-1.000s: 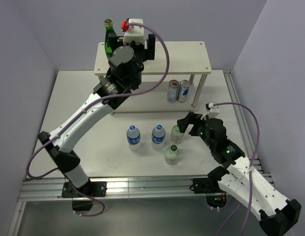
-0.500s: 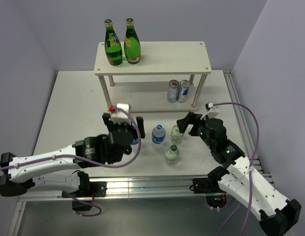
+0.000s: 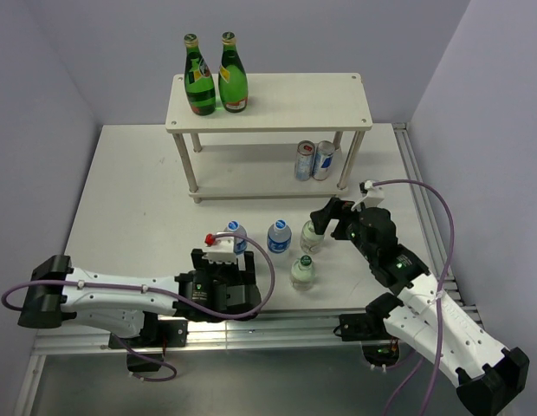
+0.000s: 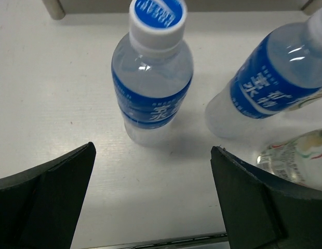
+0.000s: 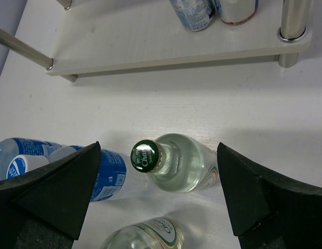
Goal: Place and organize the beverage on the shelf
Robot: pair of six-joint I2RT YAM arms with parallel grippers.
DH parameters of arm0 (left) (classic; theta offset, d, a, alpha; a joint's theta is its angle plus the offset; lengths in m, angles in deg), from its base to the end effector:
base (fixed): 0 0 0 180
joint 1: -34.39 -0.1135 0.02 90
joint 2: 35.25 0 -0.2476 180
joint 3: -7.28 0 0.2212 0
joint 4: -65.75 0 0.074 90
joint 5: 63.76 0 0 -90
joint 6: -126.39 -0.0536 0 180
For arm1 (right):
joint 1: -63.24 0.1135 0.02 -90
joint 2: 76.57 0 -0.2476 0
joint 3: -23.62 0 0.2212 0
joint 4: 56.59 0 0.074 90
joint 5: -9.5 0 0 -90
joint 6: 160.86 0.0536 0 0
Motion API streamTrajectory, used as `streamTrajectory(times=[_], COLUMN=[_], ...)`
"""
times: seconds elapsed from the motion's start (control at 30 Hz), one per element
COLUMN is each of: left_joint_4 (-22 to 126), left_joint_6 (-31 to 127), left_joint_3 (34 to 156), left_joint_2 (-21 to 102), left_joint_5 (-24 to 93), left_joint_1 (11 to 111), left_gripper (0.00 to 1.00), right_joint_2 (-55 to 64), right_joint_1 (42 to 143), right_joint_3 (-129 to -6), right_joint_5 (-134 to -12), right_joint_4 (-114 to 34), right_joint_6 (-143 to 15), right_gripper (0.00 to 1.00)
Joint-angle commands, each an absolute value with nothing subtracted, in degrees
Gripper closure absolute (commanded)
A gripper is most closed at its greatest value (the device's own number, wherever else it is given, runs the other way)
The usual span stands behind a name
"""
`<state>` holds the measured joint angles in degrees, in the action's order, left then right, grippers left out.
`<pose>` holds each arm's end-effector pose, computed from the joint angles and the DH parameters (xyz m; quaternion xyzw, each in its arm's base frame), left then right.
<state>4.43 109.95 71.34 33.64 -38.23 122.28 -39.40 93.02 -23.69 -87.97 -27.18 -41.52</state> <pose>0.0553 -0.1886 0.2370 -0.0061 0.8349 -0.0884 0.5432 0.1427 0.0737 0.2601 0.0346 0.8139 0.2387 0.5286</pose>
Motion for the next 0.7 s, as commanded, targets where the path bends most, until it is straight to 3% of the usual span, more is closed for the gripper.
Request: streamTrajectory(times=[0.0,0.3,0.67], left_joint_4=[9.5,37.2,72.3], left_joint_6=[114.3,94.8,72.9], left_joint_3=[68.1,58.5,47.7], left_joint_2=[34.3,36.4,40.2], left_joint_5=[-41.3,-40.0,-30.7], left_joint_1=[122.4,116.7,99.9], left_gripper=[0.01,0.01,0.04], right_joint_2=[-39.2,-38.3,-37.5], right_joint_1=[93.4,93.4,93.4], right_joint_3=[-23.8,-23.9,-23.9], right_joint_5=[-88.2,-88.1,-87.8], right_joint_4=[-29.0,-29.2,-29.5], right_joint_6=[-41.3,-41.3,-41.2], right_gripper=[0.01,0.01,0.01])
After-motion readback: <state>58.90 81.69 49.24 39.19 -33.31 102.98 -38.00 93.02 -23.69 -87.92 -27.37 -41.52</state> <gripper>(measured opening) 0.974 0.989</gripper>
